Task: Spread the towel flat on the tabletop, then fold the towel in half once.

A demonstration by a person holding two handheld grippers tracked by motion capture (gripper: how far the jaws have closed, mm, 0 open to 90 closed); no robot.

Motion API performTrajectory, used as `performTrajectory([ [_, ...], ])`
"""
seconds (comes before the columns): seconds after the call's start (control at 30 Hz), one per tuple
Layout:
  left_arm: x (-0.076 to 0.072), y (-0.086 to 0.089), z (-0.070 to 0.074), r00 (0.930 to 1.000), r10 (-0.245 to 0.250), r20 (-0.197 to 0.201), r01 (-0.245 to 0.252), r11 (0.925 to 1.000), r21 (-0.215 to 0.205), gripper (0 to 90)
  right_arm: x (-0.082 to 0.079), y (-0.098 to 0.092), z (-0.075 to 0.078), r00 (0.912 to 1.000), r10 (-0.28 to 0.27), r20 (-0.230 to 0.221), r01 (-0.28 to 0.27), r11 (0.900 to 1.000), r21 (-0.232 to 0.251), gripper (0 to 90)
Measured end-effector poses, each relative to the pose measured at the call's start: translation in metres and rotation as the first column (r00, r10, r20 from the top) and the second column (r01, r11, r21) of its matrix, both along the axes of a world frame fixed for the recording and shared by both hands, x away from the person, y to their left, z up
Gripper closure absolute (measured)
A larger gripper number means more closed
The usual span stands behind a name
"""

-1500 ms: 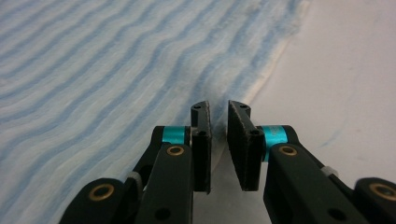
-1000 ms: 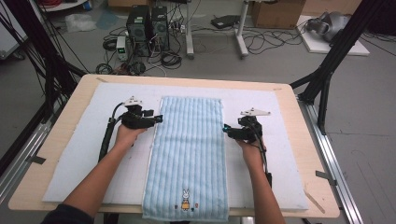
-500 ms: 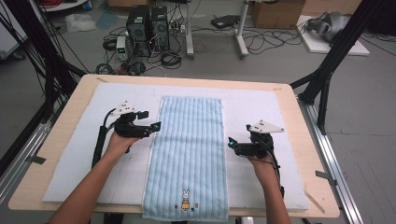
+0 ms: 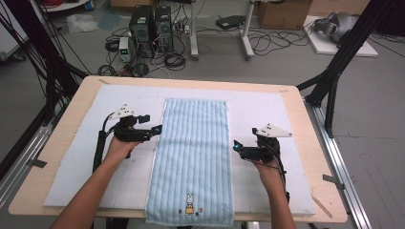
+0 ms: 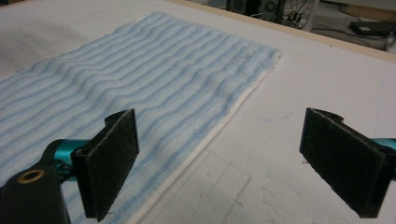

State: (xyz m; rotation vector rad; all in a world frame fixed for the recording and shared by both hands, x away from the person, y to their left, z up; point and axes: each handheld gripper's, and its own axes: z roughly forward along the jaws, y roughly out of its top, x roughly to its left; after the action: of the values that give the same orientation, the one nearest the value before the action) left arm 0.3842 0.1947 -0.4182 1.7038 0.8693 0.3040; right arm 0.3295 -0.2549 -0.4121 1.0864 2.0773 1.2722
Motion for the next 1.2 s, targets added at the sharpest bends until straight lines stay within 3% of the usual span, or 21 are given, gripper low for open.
performTrajectory([
  [0.3, 0.004, 0.001, -0.002, 0.9995, 0.025, -0.02, -0.025, 0.9997, -0.002, 19.8, 0.002, 0.002, -0.002, 0.9999, 0.007, -0.009, -0.007, 1.0, -0.013, 11.2],
  [0.6, 0.016, 0.001, -0.014, 0.9962, 0.053, -0.07, -0.053, 0.9985, -0.007, 21.0, 0.003, 0.002, -0.005, 0.9997, -0.009, -0.023, 0.008, 1.0, -0.021, 11.2],
  [0.8, 0.032, -0.005, -0.018, 0.987, 0.1, -0.126, -0.093, 0.994, 0.057, 22.5, 0.003, 0.003, -0.006, 0.9996, -0.013, -0.024, 0.013, 1.0, -0.009, 11.2],
  [0.93, 0.04, -0.009, -0.023, 0.9779, 0.145, -0.151, -0.127, 0.9838, 0.127, 25.2, 0.005, 0.005, -0.007, 0.9995, -0.009, -0.032, 0.008, 1.0, -0.007, 11.2],
  [1.2, 0.048, -0.023, -0.027, 0.9787, 0.138, -0.152, -0.105, 0.9737, 0.202, 33.3, 0.007, 0.002, -0.009, 0.9977, -0.031, -0.06, 0.032, 0.999, 0.014, 11.2],
])
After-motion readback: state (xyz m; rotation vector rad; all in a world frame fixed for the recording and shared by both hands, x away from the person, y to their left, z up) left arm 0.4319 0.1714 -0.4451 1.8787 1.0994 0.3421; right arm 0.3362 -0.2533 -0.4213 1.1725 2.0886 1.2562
